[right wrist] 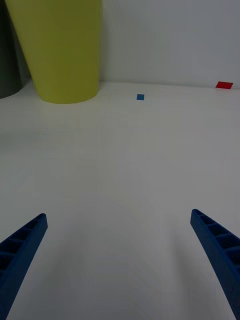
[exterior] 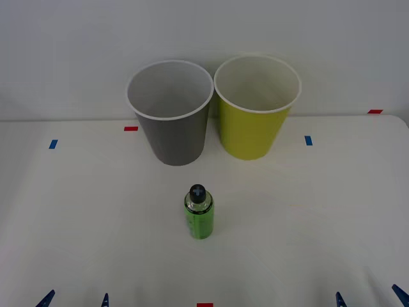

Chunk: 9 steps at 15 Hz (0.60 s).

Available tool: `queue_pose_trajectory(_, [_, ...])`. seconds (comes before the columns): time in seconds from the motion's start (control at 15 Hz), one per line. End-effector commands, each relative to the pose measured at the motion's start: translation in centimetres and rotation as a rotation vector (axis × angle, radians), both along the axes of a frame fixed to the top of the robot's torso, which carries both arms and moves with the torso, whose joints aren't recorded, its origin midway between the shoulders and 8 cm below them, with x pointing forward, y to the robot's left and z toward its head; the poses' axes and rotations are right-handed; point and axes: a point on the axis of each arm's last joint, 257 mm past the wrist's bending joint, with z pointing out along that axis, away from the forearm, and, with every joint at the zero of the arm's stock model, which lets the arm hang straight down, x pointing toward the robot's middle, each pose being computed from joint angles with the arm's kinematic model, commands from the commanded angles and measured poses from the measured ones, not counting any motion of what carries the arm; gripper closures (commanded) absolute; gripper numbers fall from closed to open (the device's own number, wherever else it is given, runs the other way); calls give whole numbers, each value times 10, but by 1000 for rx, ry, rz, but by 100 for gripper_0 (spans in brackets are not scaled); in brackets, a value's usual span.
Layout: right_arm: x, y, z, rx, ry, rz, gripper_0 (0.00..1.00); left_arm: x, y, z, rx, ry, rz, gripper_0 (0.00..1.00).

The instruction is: Put cans in the gray bin and PET bottles in the light green bin.

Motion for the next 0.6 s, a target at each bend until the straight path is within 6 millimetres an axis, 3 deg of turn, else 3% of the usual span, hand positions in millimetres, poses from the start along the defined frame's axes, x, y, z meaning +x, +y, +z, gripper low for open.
queue_pose_trajectory(0.07, [0, 0, 0, 0, 0, 0, 0, 0, 0, 0, 0, 0, 0, 0])
queue_pose_trajectory(0.6, [0, 0, 0, 0, 0, 0, 0, 0, 0, 0, 0, 0, 0, 0])
